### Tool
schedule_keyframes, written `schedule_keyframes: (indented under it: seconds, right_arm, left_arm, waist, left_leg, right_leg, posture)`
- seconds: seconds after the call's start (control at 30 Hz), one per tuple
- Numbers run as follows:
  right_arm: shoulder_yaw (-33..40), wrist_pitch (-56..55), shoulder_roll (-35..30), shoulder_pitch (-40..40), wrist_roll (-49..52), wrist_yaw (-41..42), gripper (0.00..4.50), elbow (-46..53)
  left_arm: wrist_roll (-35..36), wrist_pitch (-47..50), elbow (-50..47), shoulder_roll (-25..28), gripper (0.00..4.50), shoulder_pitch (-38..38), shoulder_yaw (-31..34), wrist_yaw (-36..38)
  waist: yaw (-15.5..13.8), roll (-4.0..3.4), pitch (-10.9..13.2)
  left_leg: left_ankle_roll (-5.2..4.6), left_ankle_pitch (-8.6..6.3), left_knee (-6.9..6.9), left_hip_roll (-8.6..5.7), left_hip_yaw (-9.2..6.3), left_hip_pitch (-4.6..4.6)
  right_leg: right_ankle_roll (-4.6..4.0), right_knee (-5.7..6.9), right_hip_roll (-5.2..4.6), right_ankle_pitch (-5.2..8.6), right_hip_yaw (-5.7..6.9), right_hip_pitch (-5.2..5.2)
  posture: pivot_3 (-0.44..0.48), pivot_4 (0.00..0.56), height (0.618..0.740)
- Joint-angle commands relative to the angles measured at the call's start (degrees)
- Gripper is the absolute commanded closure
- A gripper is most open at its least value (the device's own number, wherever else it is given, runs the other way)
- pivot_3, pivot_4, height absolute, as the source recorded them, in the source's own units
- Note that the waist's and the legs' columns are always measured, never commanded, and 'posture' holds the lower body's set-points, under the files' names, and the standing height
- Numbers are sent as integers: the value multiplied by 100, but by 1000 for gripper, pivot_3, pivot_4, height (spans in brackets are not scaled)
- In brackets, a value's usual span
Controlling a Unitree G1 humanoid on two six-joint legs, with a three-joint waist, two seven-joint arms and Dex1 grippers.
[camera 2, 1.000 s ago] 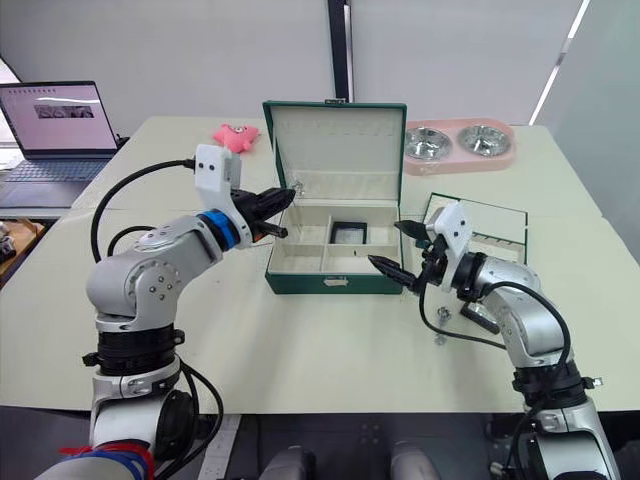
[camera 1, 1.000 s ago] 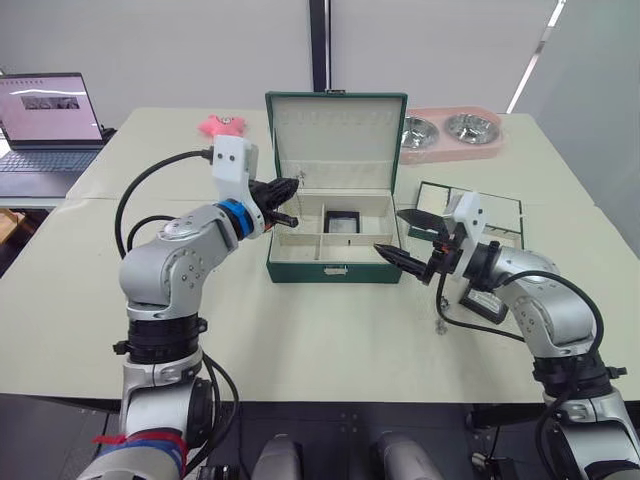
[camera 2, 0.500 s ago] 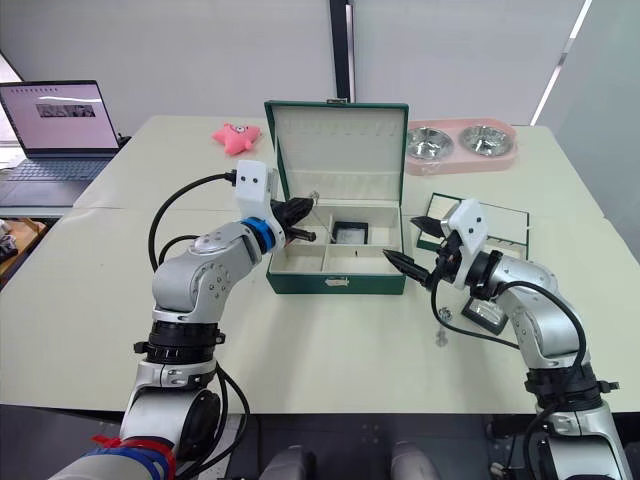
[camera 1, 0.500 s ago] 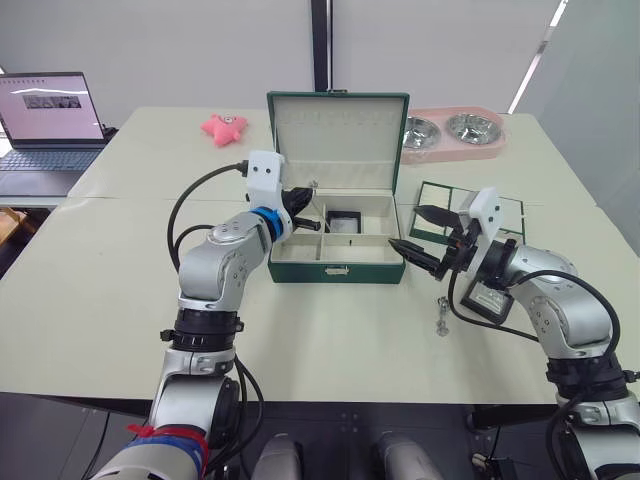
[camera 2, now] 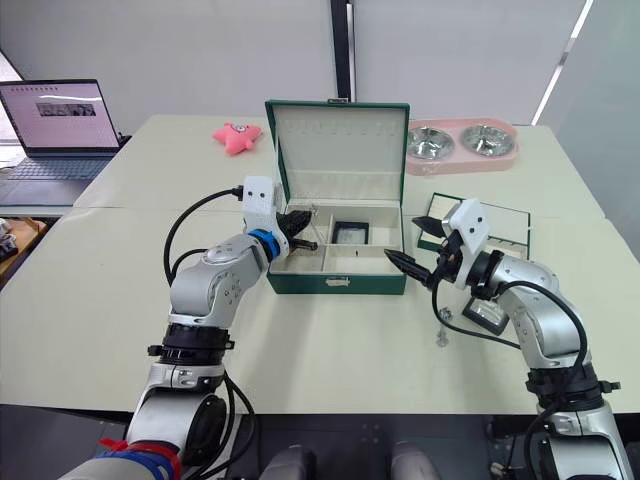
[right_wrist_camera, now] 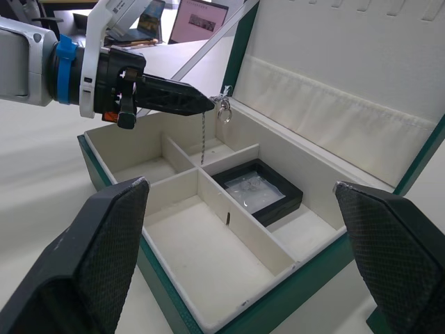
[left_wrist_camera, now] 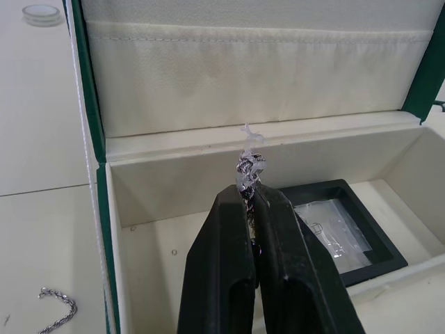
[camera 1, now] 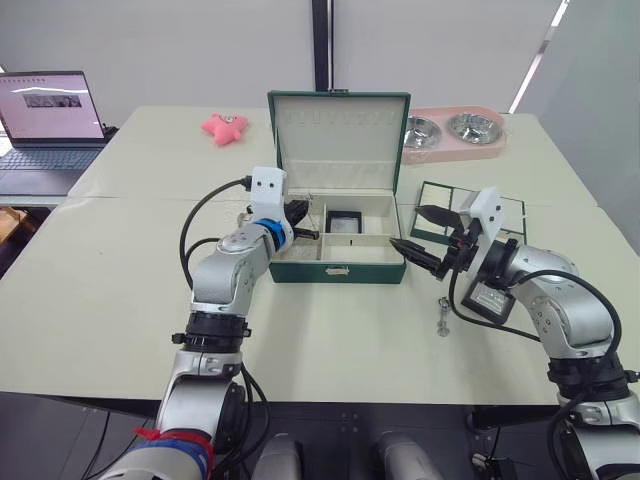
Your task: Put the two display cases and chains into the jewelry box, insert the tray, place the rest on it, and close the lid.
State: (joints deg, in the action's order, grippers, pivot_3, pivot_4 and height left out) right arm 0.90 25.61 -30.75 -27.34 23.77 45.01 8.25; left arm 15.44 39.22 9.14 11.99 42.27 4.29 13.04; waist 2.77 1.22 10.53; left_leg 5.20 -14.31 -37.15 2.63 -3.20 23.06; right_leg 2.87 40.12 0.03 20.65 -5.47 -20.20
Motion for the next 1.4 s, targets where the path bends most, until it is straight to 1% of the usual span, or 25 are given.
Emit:
schedule_keyframes:
  seconds: [0.03, 0.53, 0.57, 0.6, 0.67, 0.93, 0.97, 1.0, 1.23, 1.4]
  right_arm:
    - [141, 5, -62, -32, 88, 21, 0, 185]
    - [120, 33, -40, -40, 89, 4, 0, 207]
    - [120, 34, -38, -39, 88, 2, 0, 209]
    - [120, 37, -36, -39, 88, 0, 0, 212]
    - [120, 41, -29, -43, 86, -6, 0, 214]
    - [107, 28, 4, -68, 80, -23, 0, 205]
    - [105, 25, 9, -72, 78, -26, 0, 200]
    - [104, 21, 12, -75, 76, -27, 0, 197]
    - [109, -1, 33, -79, 68, -41, 0, 185]
    - [171, 14, 20, -23, 106, -47, 0, 203]
  left_arm:
    - [-26, -154, -133, -25, 4471, 27, 60, -38]
    - [-52, -205, -43, -77, 4471, 93, 150, -201]
    - [-45, -199, -61, -88, 3969, 89, 139, -198]
    - [-35, -191, -81, -99, 3829, 81, 125, -182]
    - [-23, -180, -112, -115, 3132, 66, 113, -166]
    - [41, -97, -148, -138, 761, 93, 145, -146]
    - [45, -95, -145, -140, 350, 101, 148, -142]
    - [49, -93, -145, -143, 62, 106, 149, -137]
    - [133, -92, -219, -183, 24, 133, 147, -35]
    - [389, 120, -450, -162, 24, 69, 171, 215]
  waist:
    - [-1, 0, 0]
    - [-3, 0, 0]
    - [-3, 0, 0]
    - [-3, 0, 0]
    - [-3, 0, 0]
    - [-3, 0, 0]
    - [-3, 0, 0]
    - [-3, 0, 0]
    - [-3, 0, 0]
    - [-3, 0, 0]
  left_leg:
    - [0, 0, 0, 0, 0, 0]
    - [0, 0, 0, 0, 0, 0]
    - [0, 0, 0, 0, 0, 0]
    - [0, 0, 0, 0, 0, 0]
    - [0, 0, 0, 0, 0, 0]
    - [0, 0, 0, 0, 0, 0]
    - [0, 0, 0, 0, 0, 0]
    - [0, 0, 0, 0, 0, 0]
    - [0, 0, 0, 0, 1, 0]
    - [1, 0, 0, 0, 1, 0]
  right_leg:
    - [0, 0, 0, 0, 0, 0]
    - [0, -1, 0, 0, 0, 0]
    - [0, 0, 0, 0, 0, 0]
    - [0, -1, 0, 0, 0, 0]
    - [0, -1, -1, 0, 0, 0]
    - [0, -1, 0, 0, 0, 0]
    - [0, -1, 0, 0, 0, 0]
    - [0, -1, 0, 0, 0, 0]
    - [0, -1, 0, 0, 0, 0]
    - [0, -1, 0, 0, 0, 0]
  posture:
    - [0, 150, 740]
    - [0, 150, 740]
    - [0, 150, 740]
    - [0, 150, 740]
    - [0, 150, 740]
    - [0, 150, 740]
    - [0, 150, 740]
    - [0, 150, 740]
    - [0, 150, 740]
    - [0, 150, 740]
